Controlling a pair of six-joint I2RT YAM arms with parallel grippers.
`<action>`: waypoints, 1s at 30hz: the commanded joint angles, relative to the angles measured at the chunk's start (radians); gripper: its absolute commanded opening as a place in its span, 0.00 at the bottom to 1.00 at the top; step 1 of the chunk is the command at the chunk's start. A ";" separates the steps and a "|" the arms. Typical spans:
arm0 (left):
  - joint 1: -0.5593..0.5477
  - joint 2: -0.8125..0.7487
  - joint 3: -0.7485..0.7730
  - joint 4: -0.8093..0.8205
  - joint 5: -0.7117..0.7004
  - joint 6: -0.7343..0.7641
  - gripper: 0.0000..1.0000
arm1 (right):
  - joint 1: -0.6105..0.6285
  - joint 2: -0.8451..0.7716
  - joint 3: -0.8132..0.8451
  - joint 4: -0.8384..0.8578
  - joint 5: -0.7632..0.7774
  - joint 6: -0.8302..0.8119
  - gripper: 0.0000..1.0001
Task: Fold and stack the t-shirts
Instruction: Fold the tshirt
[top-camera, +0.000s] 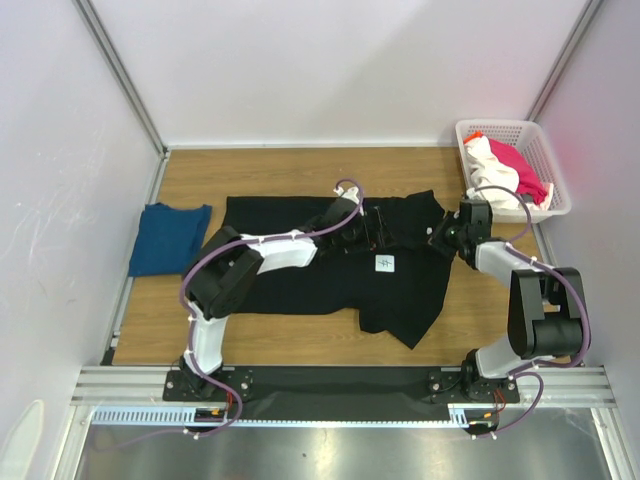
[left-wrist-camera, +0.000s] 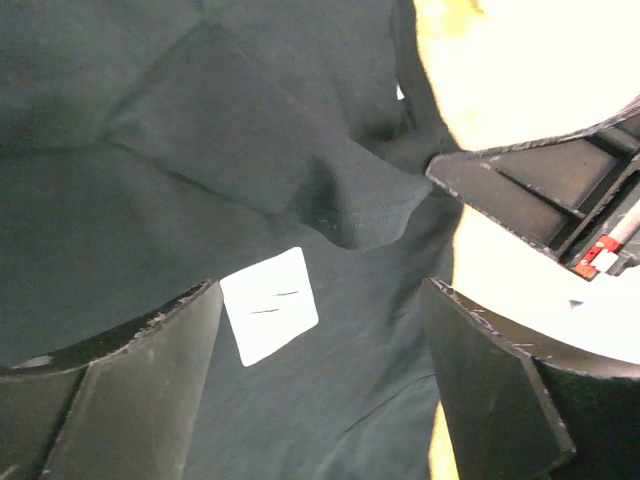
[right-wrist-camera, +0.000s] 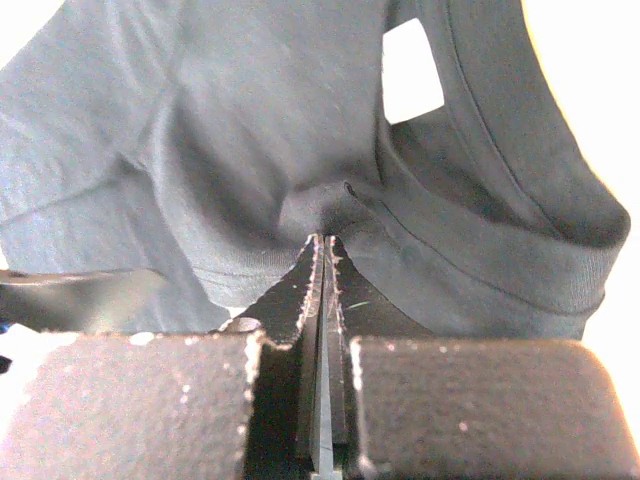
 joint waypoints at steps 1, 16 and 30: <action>-0.001 0.031 -0.021 0.140 0.052 -0.161 0.86 | -0.005 -0.013 0.069 0.002 0.017 -0.019 0.00; -0.014 0.148 -0.113 0.564 0.012 -0.619 0.86 | -0.005 -0.033 0.161 0.002 -0.004 -0.005 0.00; -0.036 0.265 -0.086 0.723 -0.043 -0.754 0.88 | -0.006 -0.035 0.188 -0.009 -0.026 -0.013 0.00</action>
